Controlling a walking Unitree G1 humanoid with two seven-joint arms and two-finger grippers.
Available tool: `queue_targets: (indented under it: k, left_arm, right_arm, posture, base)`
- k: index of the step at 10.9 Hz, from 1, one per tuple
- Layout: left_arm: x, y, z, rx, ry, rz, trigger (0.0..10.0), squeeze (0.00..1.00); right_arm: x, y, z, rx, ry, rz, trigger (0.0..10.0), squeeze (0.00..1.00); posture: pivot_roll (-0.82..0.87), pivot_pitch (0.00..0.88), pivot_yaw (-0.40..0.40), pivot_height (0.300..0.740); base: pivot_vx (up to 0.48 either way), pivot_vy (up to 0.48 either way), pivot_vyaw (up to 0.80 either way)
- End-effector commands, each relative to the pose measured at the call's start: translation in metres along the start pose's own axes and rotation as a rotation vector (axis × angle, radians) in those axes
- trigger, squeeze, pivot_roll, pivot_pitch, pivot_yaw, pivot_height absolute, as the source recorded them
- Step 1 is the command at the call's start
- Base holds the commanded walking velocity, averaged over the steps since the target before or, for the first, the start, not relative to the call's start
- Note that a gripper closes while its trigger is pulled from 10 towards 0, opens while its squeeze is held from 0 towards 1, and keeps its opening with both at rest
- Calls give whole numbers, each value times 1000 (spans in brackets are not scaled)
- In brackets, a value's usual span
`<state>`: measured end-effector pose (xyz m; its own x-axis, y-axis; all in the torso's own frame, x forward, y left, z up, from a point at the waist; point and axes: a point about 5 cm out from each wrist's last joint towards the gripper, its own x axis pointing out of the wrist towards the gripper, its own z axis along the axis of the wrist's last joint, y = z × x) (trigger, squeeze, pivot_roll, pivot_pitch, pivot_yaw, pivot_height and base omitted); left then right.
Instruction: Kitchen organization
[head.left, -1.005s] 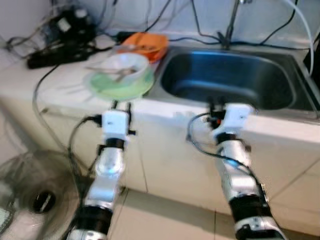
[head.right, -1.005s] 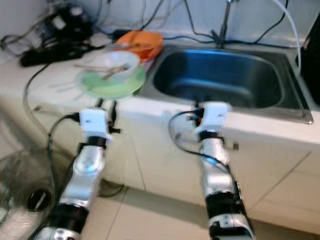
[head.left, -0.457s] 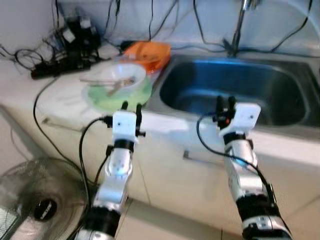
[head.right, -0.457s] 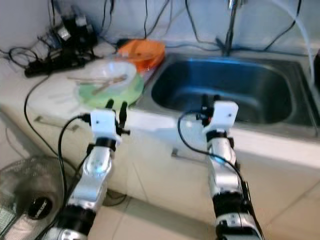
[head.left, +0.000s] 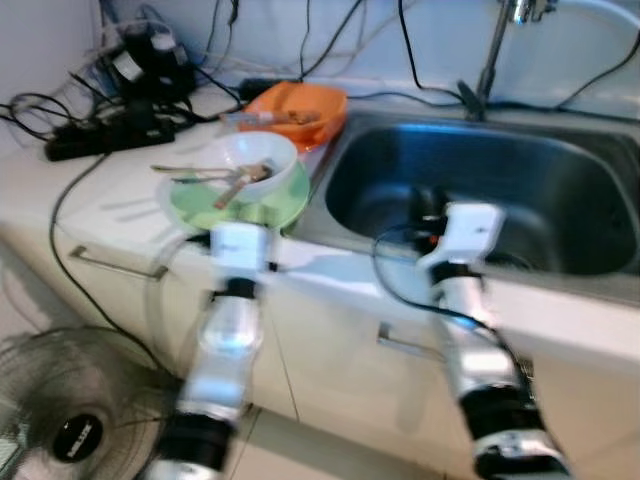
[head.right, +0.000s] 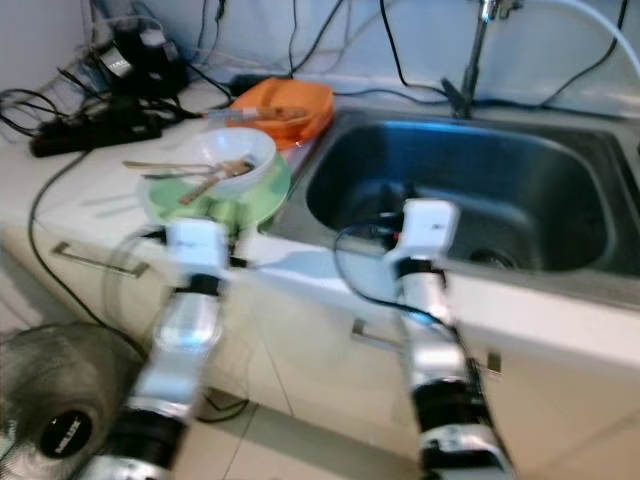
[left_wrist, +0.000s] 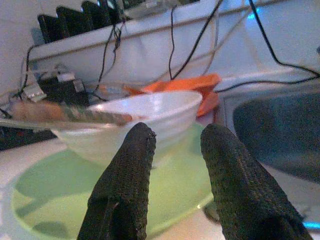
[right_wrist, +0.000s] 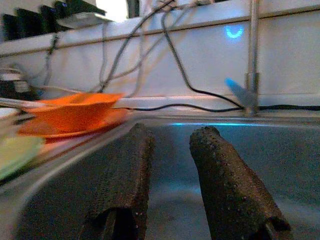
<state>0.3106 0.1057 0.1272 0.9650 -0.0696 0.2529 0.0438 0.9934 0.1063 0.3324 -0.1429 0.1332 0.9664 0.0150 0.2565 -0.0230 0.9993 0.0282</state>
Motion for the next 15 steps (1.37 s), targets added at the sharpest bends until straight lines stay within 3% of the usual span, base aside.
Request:
queue_targets:
  k: [1, 6, 9, 12, 15]
  left_arm:
    - [0, 13, -1, 20, -2, 32, 10000, 0]
    - [-8, 12, -4, 21, 2, 28, 10000, 0]
    - [-15, 19, -1, 83, -14, 23, 10000, 0]
    - [-12, 24, 9, 130, -53, 24, 10000, 0]
    - [-8, 19, 11, 141, -62, -2, 10000, 0]
  right_arm:
    - [-1, 5, -4, 14, 20, 7, 10000, 0]
    - [-2, 5, -6, 21, 27, 6, 10000, 0]
    - [0, 5, -3, 20, 17, 5, 10000, 0]
    - [7, 6, 14, 22, -39, 21, 10000, 0]
    - [9, 8, 20, 20, -57, 26, 10000, 0]
  posture:
    - [78, 0, 78, 740]
    - [76, 0, 79, 740]
    - [83, 0, 75, 740]
    - [85, 0, 69, 740]
    - [79, 0, 70, 740]
  base:
    - [0, 0, 0]
    - [0, 0, 0]
    - [0, 0, 0]
    - [0, 0, 0]
    - [0, 0, 0]
